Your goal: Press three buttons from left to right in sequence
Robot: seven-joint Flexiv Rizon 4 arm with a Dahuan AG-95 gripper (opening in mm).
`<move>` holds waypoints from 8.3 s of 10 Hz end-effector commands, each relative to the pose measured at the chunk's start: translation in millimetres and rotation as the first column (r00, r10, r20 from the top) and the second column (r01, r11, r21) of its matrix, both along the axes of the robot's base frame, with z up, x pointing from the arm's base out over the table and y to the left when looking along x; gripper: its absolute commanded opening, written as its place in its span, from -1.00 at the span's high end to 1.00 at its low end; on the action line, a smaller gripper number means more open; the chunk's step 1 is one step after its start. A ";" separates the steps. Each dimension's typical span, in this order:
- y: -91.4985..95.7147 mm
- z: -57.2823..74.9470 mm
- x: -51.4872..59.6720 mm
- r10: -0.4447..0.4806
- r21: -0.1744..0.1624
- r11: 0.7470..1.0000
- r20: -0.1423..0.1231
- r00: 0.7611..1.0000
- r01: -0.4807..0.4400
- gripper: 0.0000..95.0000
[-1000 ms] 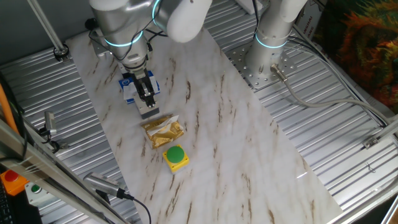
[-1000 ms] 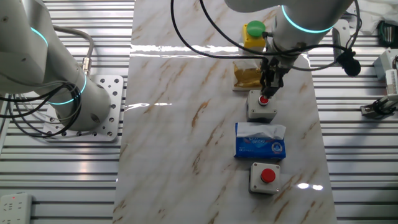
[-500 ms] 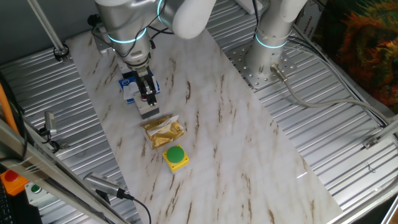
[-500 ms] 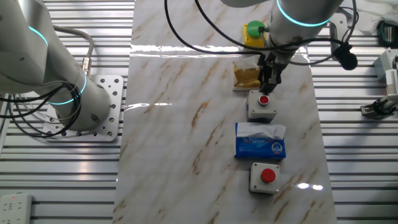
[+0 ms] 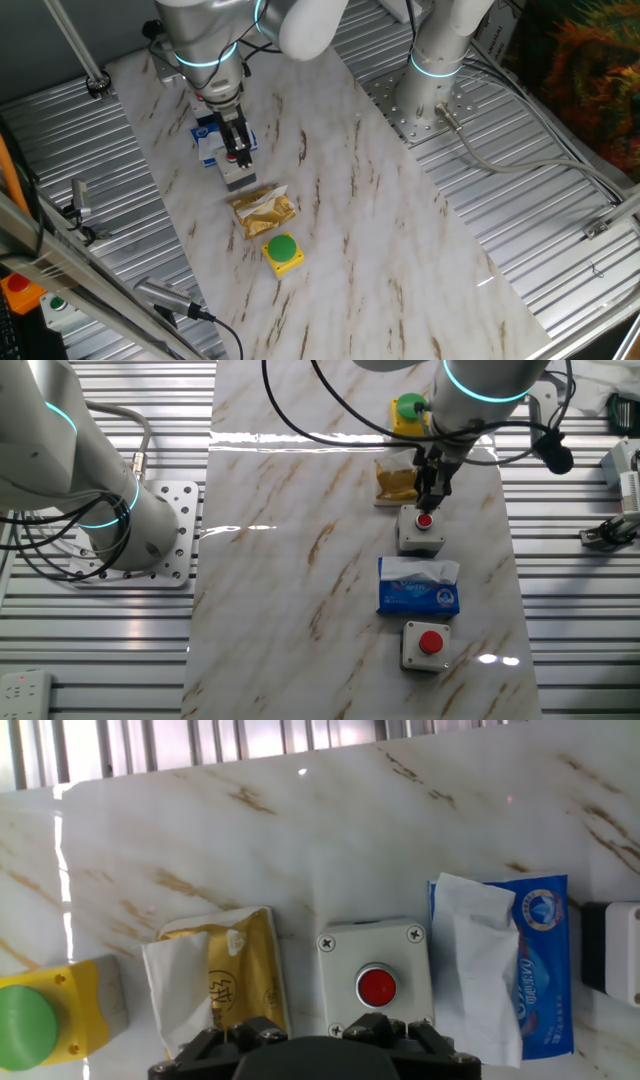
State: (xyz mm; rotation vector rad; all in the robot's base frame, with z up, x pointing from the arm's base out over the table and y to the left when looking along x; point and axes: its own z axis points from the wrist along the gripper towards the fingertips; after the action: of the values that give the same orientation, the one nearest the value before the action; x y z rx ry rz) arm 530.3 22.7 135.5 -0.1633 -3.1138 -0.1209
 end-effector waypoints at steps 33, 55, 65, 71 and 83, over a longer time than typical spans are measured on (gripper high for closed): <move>136.0 6.7 -0.3 -0.106 -0.025 0.994 -0.003 0.994 0.106 1.00; 182.6 6.0 14.5 -0.113 -0.020 0.993 0.036 0.993 0.114 1.00; 182.6 6.0 14.5 0.329 -0.056 0.944 0.127 0.936 -0.324 1.00; 190.6 1.3 17.8 0.316 -0.051 0.949 0.126 0.940 -0.312 1.00; 224.2 -7.0 3.3 0.147 -0.046 0.988 0.042 0.988 -0.145 1.00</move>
State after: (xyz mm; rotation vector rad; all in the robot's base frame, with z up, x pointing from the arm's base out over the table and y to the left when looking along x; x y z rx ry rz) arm 534.7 248.1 127.9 0.0692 -3.1565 -0.0561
